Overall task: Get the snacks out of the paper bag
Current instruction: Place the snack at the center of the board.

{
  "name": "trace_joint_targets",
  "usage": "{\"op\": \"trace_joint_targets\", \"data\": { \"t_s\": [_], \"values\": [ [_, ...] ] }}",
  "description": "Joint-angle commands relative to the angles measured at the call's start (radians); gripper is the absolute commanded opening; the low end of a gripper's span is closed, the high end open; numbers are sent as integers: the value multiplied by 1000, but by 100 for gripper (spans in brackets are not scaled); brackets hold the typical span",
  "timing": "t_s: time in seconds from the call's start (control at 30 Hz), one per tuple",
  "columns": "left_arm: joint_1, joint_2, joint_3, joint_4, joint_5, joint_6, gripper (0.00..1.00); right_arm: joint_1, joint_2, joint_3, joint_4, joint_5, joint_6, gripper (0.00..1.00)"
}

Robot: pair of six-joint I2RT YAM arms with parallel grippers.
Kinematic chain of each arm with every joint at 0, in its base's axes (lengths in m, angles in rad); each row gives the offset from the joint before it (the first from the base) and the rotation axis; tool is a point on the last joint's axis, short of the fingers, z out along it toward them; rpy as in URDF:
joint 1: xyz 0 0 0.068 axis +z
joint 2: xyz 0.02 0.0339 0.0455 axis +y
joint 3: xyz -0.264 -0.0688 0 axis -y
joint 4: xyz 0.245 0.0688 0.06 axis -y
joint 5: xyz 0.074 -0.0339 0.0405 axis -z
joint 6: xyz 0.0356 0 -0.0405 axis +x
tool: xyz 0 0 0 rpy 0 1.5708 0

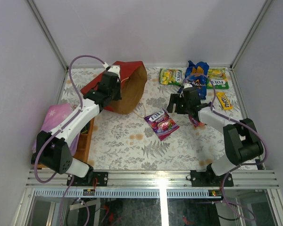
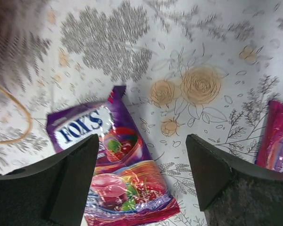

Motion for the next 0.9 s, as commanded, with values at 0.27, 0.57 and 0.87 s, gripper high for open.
{"op": "trace_joint_targets", "data": {
  "t_s": [0.27, 0.57, 0.87],
  "values": [
    [7, -4, 17, 5, 28, -8, 0, -22, 268, 88, 94, -379, -152, 73],
    [7, -9, 18, 1, 33, -8, 0, -23, 332, 58, 143, -463, -111, 58],
    [7, -5, 18, -2, 37, -8, 0, -36, 249, 5, 127, -349, -100, 21]
  ]
}}
